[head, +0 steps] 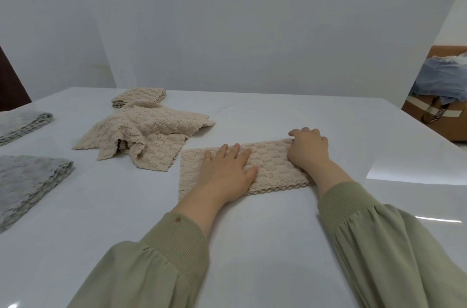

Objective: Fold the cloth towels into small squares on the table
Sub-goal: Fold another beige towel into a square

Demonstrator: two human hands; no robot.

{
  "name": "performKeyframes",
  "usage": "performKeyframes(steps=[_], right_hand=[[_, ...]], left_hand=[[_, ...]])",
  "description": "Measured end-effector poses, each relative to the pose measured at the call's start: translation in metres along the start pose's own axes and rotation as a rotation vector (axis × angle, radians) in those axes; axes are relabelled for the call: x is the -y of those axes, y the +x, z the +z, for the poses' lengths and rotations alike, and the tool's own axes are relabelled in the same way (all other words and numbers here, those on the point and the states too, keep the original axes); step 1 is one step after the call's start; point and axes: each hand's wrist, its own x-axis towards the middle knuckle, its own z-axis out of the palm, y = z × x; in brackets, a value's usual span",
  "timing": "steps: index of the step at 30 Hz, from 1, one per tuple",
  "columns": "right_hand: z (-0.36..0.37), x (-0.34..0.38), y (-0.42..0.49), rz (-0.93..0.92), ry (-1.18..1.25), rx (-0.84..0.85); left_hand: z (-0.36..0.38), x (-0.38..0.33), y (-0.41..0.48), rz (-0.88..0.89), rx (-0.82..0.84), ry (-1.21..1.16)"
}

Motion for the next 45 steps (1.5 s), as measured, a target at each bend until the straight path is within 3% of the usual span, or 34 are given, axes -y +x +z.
performKeyframes(steps=[7, 11, 15, 20, 25, 31, 37, 39, 42, 45], right_hand=[[-0.009, -0.002, 0.001, 0.104, 0.157, 0.054], [-0.02, 0.005, 0.0, 0.075, 0.52, -0.003], [-0.055, 0.027, -0.01, -0.169, 0.741, 0.075], [-0.087, 0.041, -0.021, -0.421, 0.848, 0.333], [-0.098, 0.045, -0.024, -0.483, 0.884, 0.367], [-0.095, 0.057, -0.03, -0.414, 0.828, 0.137], [-0.072, 0.059, -0.018, -0.144, 0.79, -0.163], [-0.057, 0.06, -0.014, 0.045, 0.933, 0.007], [-0.029, 0.065, -0.014, 0.287, 1.438, 0.544], [-0.015, 0.07, -0.025, 0.285, 1.747, 0.851]], left_hand=[[-0.001, -0.001, 0.0, 0.004, 0.014, 0.02], [-0.003, -0.001, -0.001, -0.012, -0.014, -0.03], [-0.008, 0.002, 0.001, -0.084, -0.172, -0.318], [-0.023, 0.01, -0.004, -0.022, -0.189, -1.068], [-0.039, 0.014, -0.011, 0.092, -0.197, -1.137], [-0.048, 0.012, -0.016, 0.065, -0.178, -1.083], [-0.048, 0.023, -0.009, -0.192, -0.592, -0.888], [-0.049, 0.025, -0.009, -0.26, -0.672, -0.885], [-0.046, 0.028, -0.007, -0.308, -0.717, -0.86], [-0.043, 0.03, -0.006, -0.328, -0.754, -0.814]])
